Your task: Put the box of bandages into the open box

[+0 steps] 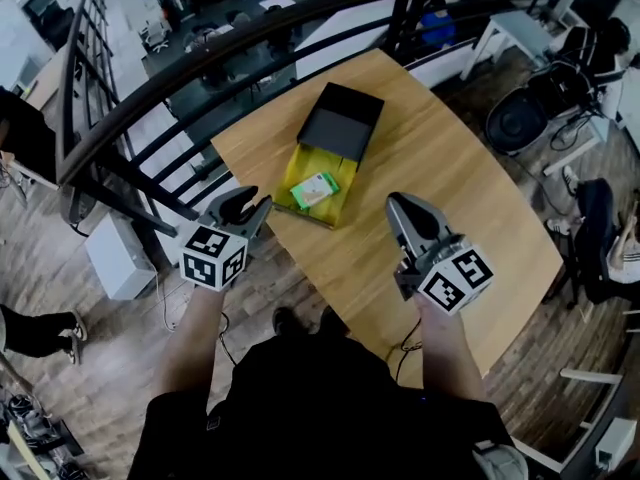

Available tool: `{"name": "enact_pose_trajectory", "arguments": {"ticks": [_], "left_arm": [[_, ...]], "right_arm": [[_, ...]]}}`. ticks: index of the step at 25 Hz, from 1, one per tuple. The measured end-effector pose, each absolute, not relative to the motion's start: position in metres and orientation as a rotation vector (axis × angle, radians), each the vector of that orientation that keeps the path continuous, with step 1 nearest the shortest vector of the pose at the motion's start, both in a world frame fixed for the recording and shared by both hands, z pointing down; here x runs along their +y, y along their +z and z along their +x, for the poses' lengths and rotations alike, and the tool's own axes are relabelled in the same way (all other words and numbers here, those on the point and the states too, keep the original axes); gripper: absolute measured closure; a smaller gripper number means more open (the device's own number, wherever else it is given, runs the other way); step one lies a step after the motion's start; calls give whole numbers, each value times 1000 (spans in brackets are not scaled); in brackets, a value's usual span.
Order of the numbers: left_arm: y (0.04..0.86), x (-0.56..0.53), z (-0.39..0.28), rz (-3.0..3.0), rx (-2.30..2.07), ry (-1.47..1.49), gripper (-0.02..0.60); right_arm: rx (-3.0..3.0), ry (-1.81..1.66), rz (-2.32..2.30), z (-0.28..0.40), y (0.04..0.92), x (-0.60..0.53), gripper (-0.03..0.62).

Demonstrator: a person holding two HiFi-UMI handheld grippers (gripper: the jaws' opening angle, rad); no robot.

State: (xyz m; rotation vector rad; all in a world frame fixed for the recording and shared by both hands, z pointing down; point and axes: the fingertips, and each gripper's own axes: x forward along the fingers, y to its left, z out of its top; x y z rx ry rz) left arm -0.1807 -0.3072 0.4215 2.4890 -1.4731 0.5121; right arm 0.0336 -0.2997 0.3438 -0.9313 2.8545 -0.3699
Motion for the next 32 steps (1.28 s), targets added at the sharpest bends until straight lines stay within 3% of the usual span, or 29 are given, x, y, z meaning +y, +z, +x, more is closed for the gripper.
{"name": "enact_pose_trajectory", "arguments": {"ticks": [12,23,32], "left_arm": [[358,-290,-247,2499,-1658,379,545],[318,-278,-282,2442,-1817,152,552],[317,-282,-294,2437,-1846,161,554]], "right_arm": [[2846,-172,-989,10,293,-301,559],[2802,-45,-1008,1,258,-288,559],[2799,-62,-1047,2,272,-293,559]]}}
